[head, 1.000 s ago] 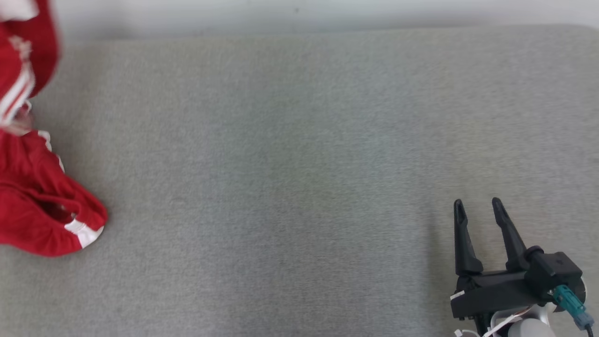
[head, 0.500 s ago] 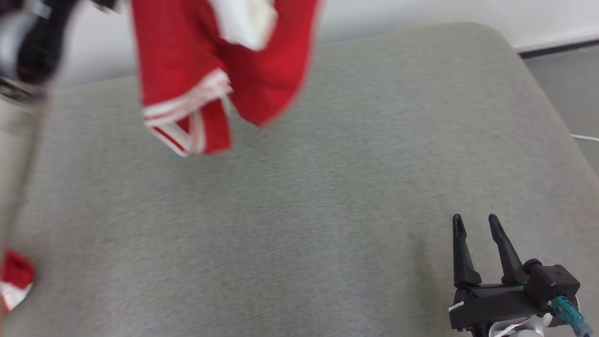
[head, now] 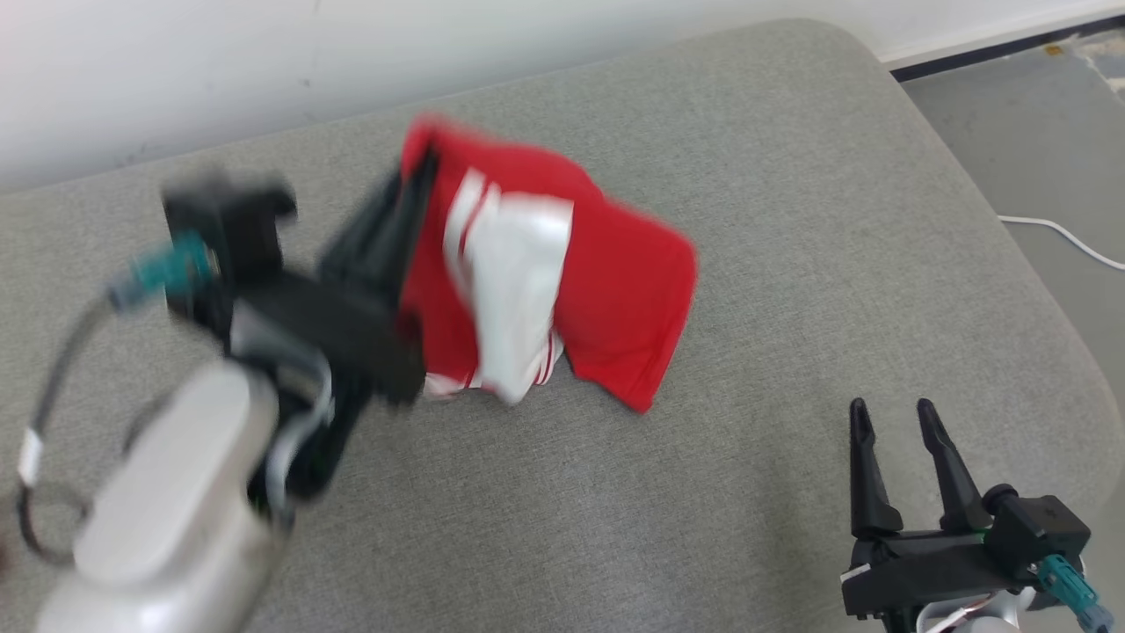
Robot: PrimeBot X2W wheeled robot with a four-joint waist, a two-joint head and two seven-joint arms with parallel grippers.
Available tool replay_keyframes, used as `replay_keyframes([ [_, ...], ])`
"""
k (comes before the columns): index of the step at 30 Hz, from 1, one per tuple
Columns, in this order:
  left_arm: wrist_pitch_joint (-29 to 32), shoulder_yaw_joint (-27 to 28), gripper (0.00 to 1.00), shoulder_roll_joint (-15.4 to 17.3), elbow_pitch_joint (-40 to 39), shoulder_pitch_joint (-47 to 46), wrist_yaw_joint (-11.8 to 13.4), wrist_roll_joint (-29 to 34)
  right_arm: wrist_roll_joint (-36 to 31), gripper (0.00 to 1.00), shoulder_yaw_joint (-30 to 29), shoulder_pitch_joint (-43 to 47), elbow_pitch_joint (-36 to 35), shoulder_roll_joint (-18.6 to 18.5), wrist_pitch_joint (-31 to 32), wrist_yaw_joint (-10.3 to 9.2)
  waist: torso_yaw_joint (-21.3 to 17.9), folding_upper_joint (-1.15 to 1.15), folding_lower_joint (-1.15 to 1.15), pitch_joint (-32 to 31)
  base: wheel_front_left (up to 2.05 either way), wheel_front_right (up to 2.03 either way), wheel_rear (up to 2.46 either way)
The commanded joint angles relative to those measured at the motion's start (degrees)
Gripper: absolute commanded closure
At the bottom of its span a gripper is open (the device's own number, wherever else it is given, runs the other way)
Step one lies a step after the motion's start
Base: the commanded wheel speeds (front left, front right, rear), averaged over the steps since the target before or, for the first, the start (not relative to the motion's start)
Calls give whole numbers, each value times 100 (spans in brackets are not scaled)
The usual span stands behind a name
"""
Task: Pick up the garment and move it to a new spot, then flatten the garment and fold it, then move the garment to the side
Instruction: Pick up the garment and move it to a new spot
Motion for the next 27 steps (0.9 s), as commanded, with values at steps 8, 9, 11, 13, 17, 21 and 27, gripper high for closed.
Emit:
replay_keyframes([
  [8,-542,-240,0,33,602,1631,47,-148,-123,0,96,-80,88,-6,-10,-12,260,0,0,-100,0,0,0],
  [9,-612,-288,0,0,669,1714,26,-123,-148,0,93,-71,107,-4,-10,-12,312,0,0,-140,0,0,0],
  [11,-766,-238,0,-151,712,1840,-81,-304,-188,0,83,-31,145,-6,-9,-12,433,0,0,-254,0,0,0],
  [13,-934,-132,0,-166,685,1812,-152,-343,-245,0,27,41,183,-7,-10,-12,588,0,0,-404,0,0,0],
  [17,-1171,131,0,-89,499,1785,-120,-142,-373,0,-7,133,214,-5,-9,-12,903,0,0,-686,0,0,0],
  [21,-1253,667,0,173,157,2147,107,259,-480,0,29,235,136,-6,7,-12,1258,0,0,-953,0,0,0],
  [27,-1254,1418,0,516,-319,2928,385,1000,-533,0,100,332,-14,-6,99,-12,1550,0,0,-1147,0,0,0],
])
